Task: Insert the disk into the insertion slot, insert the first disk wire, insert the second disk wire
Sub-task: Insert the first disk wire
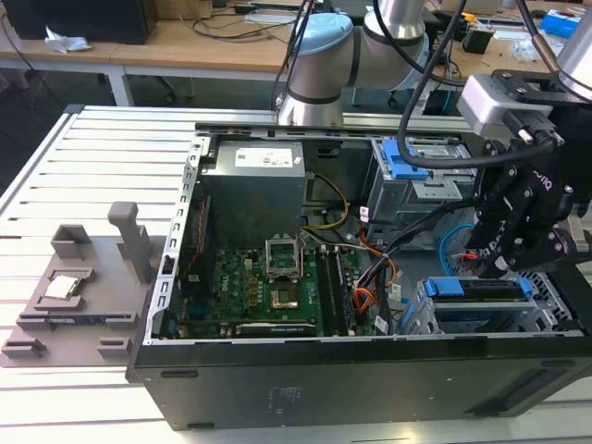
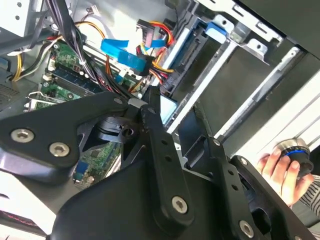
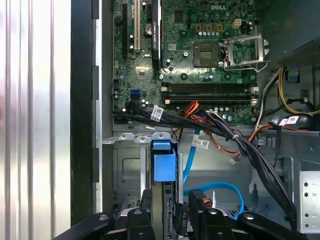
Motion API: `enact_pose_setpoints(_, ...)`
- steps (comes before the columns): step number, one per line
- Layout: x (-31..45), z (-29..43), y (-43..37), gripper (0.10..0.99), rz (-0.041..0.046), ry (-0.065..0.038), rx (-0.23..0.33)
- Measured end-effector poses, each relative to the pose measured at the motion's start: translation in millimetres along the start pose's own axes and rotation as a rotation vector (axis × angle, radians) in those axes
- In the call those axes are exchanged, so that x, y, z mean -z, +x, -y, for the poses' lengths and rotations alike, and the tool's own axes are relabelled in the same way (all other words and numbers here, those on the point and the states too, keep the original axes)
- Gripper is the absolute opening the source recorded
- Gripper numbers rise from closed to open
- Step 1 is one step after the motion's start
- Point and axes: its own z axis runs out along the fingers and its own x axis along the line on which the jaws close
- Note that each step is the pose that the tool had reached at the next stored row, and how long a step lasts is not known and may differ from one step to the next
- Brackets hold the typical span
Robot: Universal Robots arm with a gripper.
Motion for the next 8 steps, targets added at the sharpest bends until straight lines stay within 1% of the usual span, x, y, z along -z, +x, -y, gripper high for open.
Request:
enact_pose_setpoints(1,-0.4,0.3,-5.2,0.42,0.0,0.0,0.001)
enact_pose_setpoints(2,-0.9,0.8,-8.4,0.42,0.0002,0.0,0.001)
enact_pose_setpoints(3,-1.2,1.4,-10.0,0.42,0.0,0.0,0.001)
enact_pose_setpoints(4,-2.5,4.1,-12.0,0.42,0.0001,0.0,0.001)
enact_pose_setpoints(6,-4.1,8.2,-13.1,0.42,-0.0005,0.0,0.001)
enact_pose_setpoints(8,-8.4,13.4,-13.8,0.42,-0.0017,0.0,0.001)
